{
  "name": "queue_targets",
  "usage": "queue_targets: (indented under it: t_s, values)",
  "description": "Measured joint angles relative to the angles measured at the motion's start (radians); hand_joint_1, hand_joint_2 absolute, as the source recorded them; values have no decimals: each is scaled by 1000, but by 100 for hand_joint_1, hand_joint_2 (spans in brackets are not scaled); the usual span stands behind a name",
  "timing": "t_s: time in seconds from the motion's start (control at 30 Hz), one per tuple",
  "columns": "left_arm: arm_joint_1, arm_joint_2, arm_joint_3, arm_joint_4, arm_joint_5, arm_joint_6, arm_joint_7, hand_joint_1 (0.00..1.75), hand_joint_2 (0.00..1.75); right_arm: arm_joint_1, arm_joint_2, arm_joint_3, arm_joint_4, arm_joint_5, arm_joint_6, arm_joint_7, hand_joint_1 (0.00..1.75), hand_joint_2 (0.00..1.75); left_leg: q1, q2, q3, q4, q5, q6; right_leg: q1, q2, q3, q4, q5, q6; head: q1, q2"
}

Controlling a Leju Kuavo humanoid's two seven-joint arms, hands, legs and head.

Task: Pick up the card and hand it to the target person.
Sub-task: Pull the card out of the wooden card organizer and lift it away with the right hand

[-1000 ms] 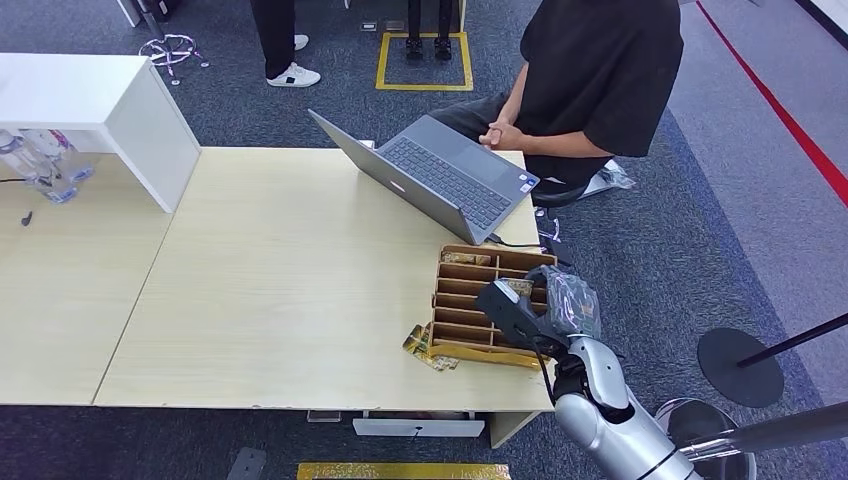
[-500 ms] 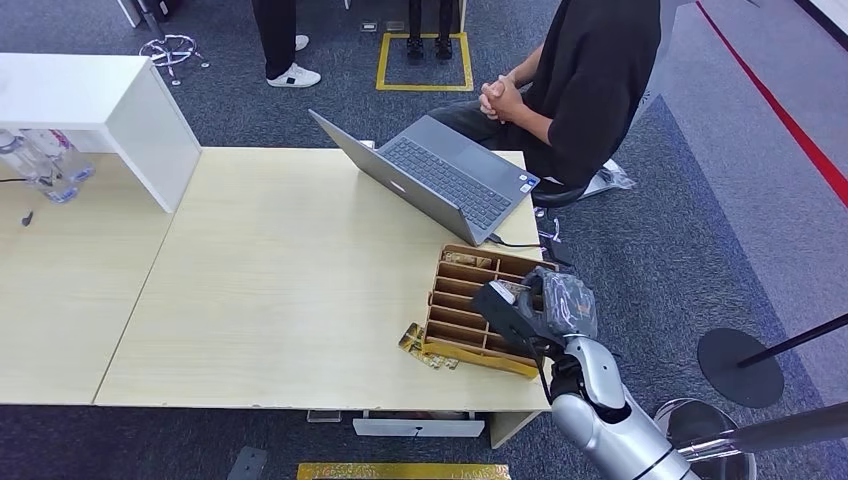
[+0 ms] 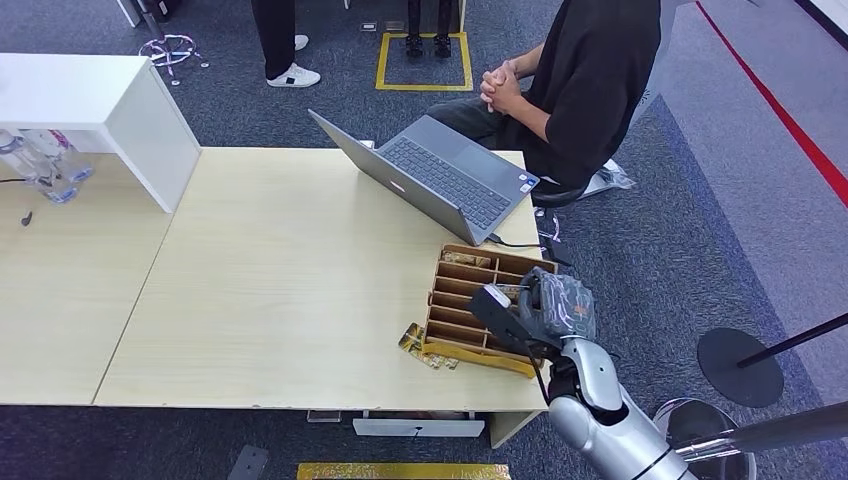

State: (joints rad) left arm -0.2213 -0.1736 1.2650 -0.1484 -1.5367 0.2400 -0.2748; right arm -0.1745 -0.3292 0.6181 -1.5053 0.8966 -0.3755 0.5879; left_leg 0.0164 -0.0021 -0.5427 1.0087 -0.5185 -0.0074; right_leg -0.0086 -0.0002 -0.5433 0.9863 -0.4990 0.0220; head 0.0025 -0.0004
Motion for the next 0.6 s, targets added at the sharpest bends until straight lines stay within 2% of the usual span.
queue_targets:
  t_s: [0.37,0.6]
  values:
    - [0,0,0,0,0,4,-3,0,0,0,-5,-7,-78,55,-20,31,134,175,0,0,0,0,0,0,0,0,0,0,0,0,0,0]
    - [1,1,0,0,0,8,-5,0,0,2,-26,-34,-166,43,-31,48,136,175,0,0,0,0,0,0,0,0,0,0,0,0,0,0]
